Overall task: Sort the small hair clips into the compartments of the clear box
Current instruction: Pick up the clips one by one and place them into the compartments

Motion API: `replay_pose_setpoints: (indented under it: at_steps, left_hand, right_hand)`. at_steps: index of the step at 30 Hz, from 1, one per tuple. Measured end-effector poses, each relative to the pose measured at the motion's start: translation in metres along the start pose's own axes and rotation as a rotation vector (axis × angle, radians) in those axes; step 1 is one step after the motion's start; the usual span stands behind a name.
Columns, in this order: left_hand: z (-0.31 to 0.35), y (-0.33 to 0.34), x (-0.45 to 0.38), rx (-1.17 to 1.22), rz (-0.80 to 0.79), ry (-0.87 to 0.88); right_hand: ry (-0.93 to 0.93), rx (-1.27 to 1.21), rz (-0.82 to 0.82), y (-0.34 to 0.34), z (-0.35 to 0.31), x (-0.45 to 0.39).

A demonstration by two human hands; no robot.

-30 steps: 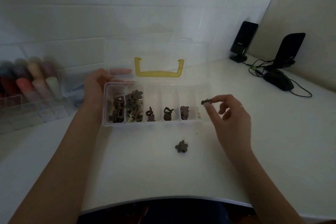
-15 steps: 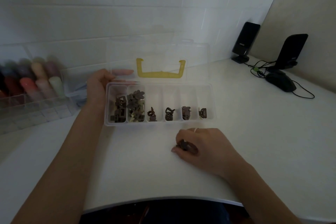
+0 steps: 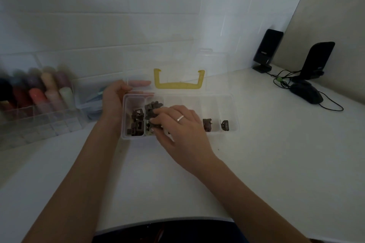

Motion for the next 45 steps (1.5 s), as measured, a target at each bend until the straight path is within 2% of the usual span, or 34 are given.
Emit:
replay_pose_setpoints:
  at_steps: [12,14,17,25,27,30,32,35,37,40,42,43,45]
  left_hand:
    - [-0.002,0.001,0.000,0.015,0.039,-0.050]
    - [-0.003,0.000,-0.001,0.003,0.037,-0.051]
    - [-0.004,-0.001,-0.001,0.002,0.021,-0.065]
    - [-0.015,-0.002,-0.004,0.035,0.058,-0.150]
    - [-0.015,-0.003,-0.004,0.024,0.070,-0.151]
    - [-0.017,0.003,-0.006,-0.009,0.033,-0.127]
    - [-0.018,0.011,-0.006,-0.064,-0.011,-0.104]
    - [-0.018,0.028,-0.002,-0.132,-0.113,-0.046]
    - [-0.013,0.039,0.004,-0.131,-0.183,0.001]
    - [-0.006,0.043,0.007,-0.080,-0.214,0.065]
    - [-0.007,0.045,0.008,-0.012,-0.249,0.050]
    - [-0.009,0.045,0.007,0.001,-0.252,0.035]
    - [-0.014,0.045,0.006,0.004,-0.240,0.010]
  right_hand:
    - [0.050,-0.087,0.078,-0.016,0.006,0.003]
    - [0.033,0.012,0.033,-0.011,0.003,-0.003]
    - [0.054,0.164,-0.117,0.007,0.004,-0.002]
    - [0.111,0.101,-0.190,0.008,0.013,0.000]
    - [0.151,0.006,-0.093,-0.011,0.022,0.001]
    - [0.337,-0.131,0.290,-0.066,0.057,0.010]
    - [0.544,-0.259,0.529,-0.096,0.086,0.027]
    - [0.892,-0.392,0.630,-0.104,0.121,0.054]
    - [0.947,-0.428,0.683,-0.105,0.129,0.063]
    - [0.927,-0.515,0.838,-0.110,0.126,0.070]
    - [0.807,-0.362,0.874,-0.120,0.107,0.068]
    - [0.645,-0.202,0.809,-0.125,0.087,0.058]
    - [0.246,0.081,0.496,-0.108,0.041,0.036]
Point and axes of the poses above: each hand's wrist, its own x-axis away from the middle knuckle, its own y-axis out of the palm, z = x × y, the point moved 8 cm from there along -x, towards the middle knuckle, and after that the axes turned 14 degrees about -x, right-handed, at the moved point
